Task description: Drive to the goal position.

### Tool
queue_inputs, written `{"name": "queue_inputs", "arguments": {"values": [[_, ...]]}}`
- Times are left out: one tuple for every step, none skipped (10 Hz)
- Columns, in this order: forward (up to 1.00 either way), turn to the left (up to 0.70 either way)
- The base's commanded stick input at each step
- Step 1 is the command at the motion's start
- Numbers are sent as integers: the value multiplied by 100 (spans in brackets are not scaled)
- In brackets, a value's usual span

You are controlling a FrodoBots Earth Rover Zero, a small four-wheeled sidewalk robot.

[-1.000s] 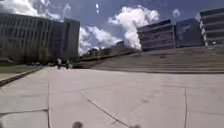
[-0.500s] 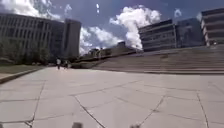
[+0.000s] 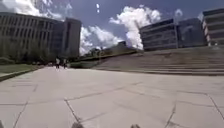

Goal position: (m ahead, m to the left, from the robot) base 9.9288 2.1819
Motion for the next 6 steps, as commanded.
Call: {"name": "queue_inputs", "arguments": {"values": [[70, 1], [70, 2], [70, 23], [70, 35], [70, 35], [70, 35]]}}
